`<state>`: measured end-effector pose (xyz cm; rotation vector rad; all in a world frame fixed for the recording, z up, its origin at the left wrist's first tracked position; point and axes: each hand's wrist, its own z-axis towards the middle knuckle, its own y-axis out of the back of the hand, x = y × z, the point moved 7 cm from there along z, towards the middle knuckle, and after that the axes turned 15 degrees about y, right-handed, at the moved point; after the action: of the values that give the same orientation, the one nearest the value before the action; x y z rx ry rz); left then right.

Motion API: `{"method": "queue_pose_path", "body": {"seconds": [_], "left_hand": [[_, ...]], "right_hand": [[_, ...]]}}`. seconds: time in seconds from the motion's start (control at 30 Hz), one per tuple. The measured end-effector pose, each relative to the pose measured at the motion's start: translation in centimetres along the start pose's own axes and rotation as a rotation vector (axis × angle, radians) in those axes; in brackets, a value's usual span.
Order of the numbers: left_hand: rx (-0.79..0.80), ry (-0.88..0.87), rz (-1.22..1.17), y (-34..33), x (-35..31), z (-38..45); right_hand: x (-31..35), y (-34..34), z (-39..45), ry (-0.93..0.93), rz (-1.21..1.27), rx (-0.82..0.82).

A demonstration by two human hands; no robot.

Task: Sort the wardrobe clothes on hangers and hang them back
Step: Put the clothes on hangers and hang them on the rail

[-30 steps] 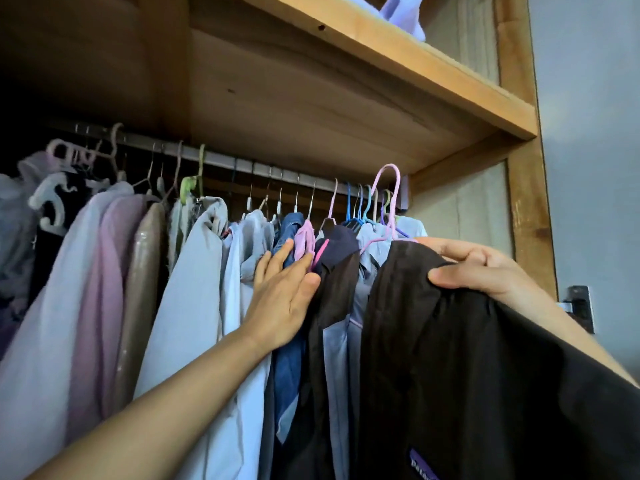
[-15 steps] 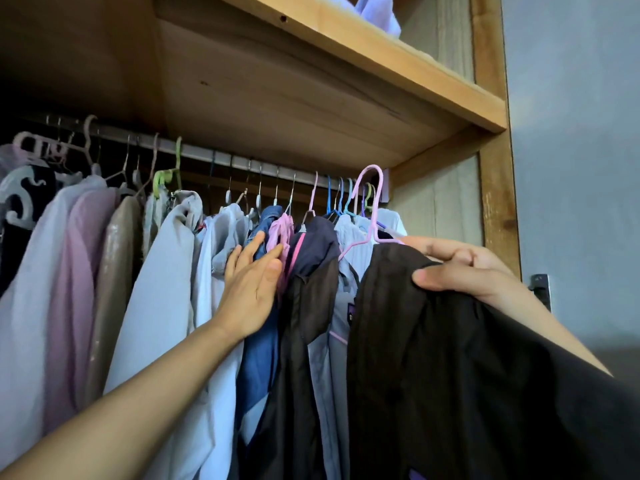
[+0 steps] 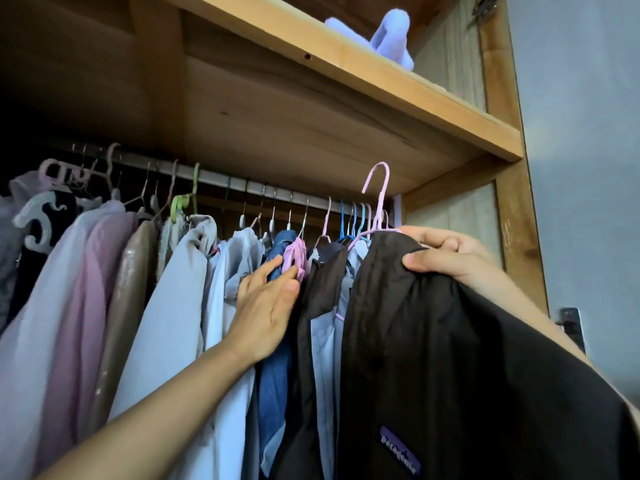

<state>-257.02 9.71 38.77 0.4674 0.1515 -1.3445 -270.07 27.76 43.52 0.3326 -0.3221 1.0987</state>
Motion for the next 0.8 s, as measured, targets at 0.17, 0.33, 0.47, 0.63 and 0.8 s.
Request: {"method": "queue_pose_path", "body": {"seconds": [0.17,0.33,0.47,0.63,0.8], "left_hand": [[-0.008,0.013,0.287,-1.2,-0.4,2.1],[-0.013,-0.081,0.188,-0.8,-1.5,5.0],[0.085,0.069,-0.111,-0.1,-1.5,9.3],[0.103,0.087,-0.133,-0.4,-1.9,14.2],[0.105,0.030,-0.141,-1.8,-2.9,17.1]], "right_hand": [[-2.5,-1.2,2.5,0.030,-0.108,0.016],[-5.1,-2.2,4.4,0.037,-0.187,0.047],[-5.7,-0.8,6.0,0.074,-0.180,0.020],[-5.6,-0.2,9.3,0.103,-0.214,0.045],[-8.0,-0.7,12.0,0.102,-0.230,0.098]]}}
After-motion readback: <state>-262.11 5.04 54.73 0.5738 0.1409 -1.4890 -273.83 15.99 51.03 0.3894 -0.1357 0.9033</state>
